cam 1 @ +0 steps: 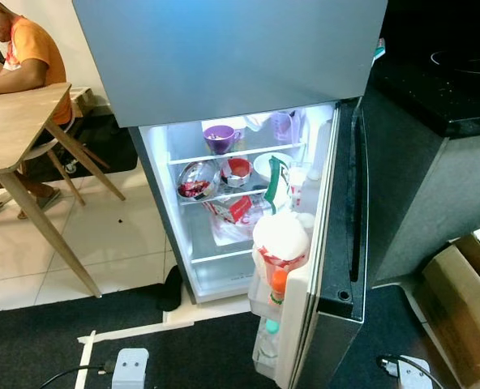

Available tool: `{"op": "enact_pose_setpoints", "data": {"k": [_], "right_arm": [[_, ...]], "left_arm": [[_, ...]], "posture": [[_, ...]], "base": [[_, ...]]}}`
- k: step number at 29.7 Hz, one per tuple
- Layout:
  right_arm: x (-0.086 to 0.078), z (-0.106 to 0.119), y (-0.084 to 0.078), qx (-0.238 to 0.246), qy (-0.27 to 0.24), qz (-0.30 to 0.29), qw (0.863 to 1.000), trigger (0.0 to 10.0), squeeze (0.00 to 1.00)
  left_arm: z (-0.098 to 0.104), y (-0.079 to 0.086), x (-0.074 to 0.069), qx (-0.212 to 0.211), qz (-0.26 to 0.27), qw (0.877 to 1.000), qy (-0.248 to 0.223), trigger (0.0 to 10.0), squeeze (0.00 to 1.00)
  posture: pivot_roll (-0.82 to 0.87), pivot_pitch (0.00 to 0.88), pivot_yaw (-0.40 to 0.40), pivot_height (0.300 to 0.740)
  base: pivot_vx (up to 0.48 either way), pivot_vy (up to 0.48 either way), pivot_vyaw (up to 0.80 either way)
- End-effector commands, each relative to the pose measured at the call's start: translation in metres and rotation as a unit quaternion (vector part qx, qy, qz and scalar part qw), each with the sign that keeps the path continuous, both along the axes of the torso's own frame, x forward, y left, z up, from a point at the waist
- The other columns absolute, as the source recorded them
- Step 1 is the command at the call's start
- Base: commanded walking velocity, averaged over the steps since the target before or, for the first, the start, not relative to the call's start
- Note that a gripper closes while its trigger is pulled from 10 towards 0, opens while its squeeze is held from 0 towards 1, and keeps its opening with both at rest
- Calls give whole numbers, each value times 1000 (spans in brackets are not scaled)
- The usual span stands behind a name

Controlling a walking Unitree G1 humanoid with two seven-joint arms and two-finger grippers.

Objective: Restocking fridge

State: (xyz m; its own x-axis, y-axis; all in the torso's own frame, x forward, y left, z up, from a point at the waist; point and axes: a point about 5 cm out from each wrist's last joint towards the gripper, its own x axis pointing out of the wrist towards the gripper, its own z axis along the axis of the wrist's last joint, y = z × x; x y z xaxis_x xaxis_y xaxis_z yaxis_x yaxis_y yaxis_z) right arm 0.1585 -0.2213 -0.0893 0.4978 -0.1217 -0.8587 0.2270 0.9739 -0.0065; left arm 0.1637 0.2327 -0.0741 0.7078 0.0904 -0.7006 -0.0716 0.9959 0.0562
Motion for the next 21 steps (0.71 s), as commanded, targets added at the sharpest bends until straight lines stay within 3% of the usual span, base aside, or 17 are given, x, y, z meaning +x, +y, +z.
{"op": "enact_pose_setpoints", "data": {"k": [1, 7, 11, 21], "right_arm": [[-1, -1, 3, 5, 2, 2, 1000, 10000, 0], [-4, -3, 5, 8, 8, 9, 1000, 10000, 0], [-6, -3, 4, 8, 11, 11, 1000, 10000, 0], [-2, -2, 7, 17, 9, 29, 999, 10000, 0]], "left_arm": [[-1, 4, -3, 7, -10, 1000, 8, 10000, 0], [1, 3, 1, 12, -17, 1000, 6, 10000, 0], [0, 5, -1, 3, 11, 1000, 6, 10000, 0], [0, 7, -2, 2, 16, 1000, 8, 10000, 0]], "posture": [[-40, 50, 27, 734], [-40, 50, 27, 734], [-40, 50, 27, 734], [-42, 52, 24, 734]], "base": [[0, 0, 0], [0, -480, 0], [0, 0, 0], [0, 0, 0]]}}
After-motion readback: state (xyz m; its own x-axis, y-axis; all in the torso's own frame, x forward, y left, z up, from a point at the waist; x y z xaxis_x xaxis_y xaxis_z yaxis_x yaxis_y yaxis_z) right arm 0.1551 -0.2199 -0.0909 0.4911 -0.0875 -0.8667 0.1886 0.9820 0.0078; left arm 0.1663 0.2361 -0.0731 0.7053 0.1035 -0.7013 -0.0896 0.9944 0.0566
